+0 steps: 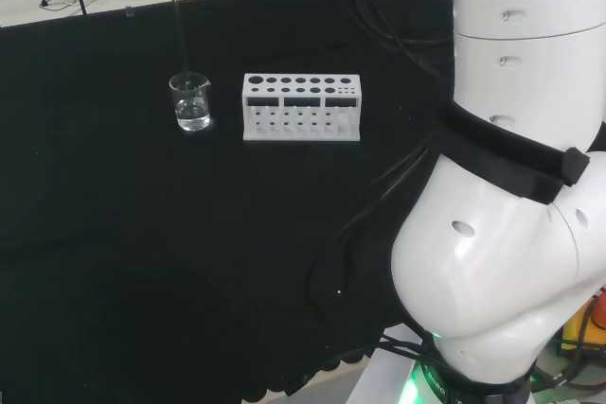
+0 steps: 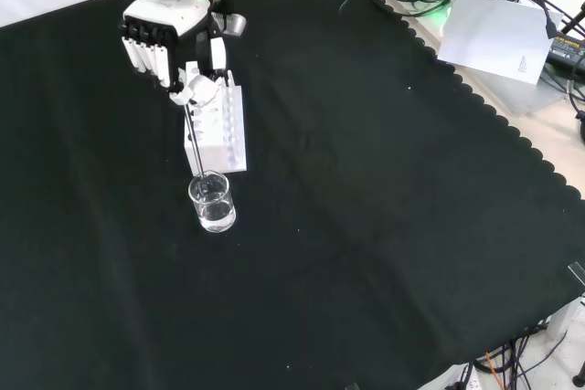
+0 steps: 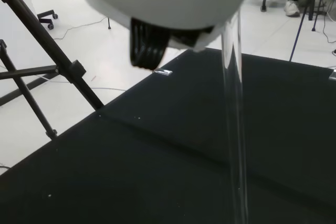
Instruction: Stir in the beaker to the left of the white test tube rack with the glass rod.
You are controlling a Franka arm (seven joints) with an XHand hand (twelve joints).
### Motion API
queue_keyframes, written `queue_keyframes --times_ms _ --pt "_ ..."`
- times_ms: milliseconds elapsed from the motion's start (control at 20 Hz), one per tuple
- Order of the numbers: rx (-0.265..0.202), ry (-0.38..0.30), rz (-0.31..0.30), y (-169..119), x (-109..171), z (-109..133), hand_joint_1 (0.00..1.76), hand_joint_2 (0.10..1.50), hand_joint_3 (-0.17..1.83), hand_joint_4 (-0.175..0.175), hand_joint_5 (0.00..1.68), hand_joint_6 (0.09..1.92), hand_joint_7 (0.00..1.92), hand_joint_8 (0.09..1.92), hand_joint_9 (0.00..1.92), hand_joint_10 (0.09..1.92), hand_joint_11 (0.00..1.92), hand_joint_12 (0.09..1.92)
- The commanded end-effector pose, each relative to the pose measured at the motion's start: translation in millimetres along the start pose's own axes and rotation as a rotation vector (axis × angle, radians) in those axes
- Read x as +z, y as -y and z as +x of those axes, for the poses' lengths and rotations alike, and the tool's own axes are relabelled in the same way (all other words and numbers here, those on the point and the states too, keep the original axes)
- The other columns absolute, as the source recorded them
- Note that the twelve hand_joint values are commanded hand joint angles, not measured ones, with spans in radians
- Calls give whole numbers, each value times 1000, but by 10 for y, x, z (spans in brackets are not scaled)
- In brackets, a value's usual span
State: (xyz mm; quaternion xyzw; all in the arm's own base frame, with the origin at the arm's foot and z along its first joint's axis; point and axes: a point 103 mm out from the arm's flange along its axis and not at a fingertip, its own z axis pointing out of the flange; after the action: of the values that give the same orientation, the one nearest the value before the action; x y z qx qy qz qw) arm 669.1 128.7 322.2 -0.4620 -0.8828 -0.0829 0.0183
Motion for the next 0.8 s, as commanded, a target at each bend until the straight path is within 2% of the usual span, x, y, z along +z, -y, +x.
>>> queue_keyframes --times_ms 50,350,600,800 --pt "3 -4 21 -17 207 -85 1233 488 903 -175 1371 607 1706 651 1789 597 1638 897" --pt "14 -21 51 37 418 -210 1233 488 903 -175 1371 607 1706 651 1789 599 1637 900" --pt "31 -27 69 134 476 -303 1233 488 903 -175 1371 607 1705 651 1788 600 1637 903" --pt "35 -11 96 214 507 -193 1233 488 903 -175 1371 607 1705 651 1787 601 1636 905"
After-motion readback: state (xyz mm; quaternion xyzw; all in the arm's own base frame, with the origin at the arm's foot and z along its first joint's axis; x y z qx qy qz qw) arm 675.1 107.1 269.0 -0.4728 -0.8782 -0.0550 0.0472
